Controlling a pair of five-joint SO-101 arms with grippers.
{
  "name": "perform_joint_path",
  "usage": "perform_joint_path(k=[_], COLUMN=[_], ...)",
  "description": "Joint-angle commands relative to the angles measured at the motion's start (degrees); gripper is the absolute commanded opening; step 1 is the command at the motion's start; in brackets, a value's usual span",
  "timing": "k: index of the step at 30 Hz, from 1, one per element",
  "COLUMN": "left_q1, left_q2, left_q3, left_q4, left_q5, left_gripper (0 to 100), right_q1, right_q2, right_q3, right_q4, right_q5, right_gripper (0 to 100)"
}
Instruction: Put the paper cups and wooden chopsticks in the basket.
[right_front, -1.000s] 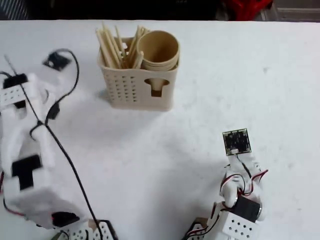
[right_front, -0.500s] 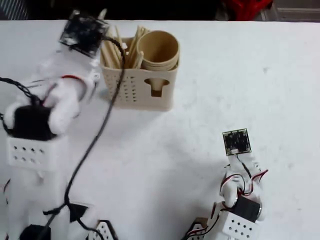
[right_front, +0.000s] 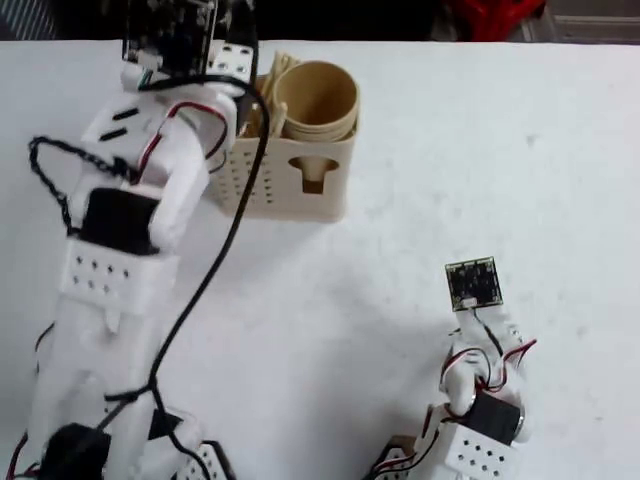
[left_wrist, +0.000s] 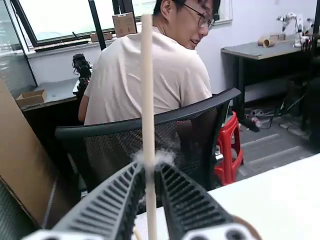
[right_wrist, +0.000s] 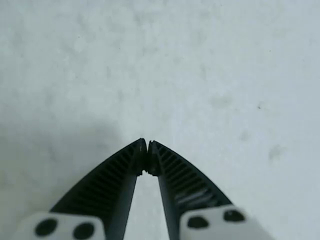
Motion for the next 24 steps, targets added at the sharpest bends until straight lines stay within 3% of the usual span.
perform_joint_path(k=[1,18,24], left_q1=[0.3,0.3,0.3], left_q2=[2.7,4.1,3.9], left_q3=[-1.4,-1.0,-1.3], left_q4=[-5.3,-7.3,-4.4], left_q5=[3.8,4.2,4.0], left_gripper=[3,3,11], right_q1=[0.5,0.5,0.5], right_q2=[-0.7,-0.7,-0.7], right_q3=[0.4,0.4,0.4], right_q4=[-0.7,-0.7,-0.7], right_q5=[0.1,0.1,0.1], right_gripper=[1.8,1.8,1.8])
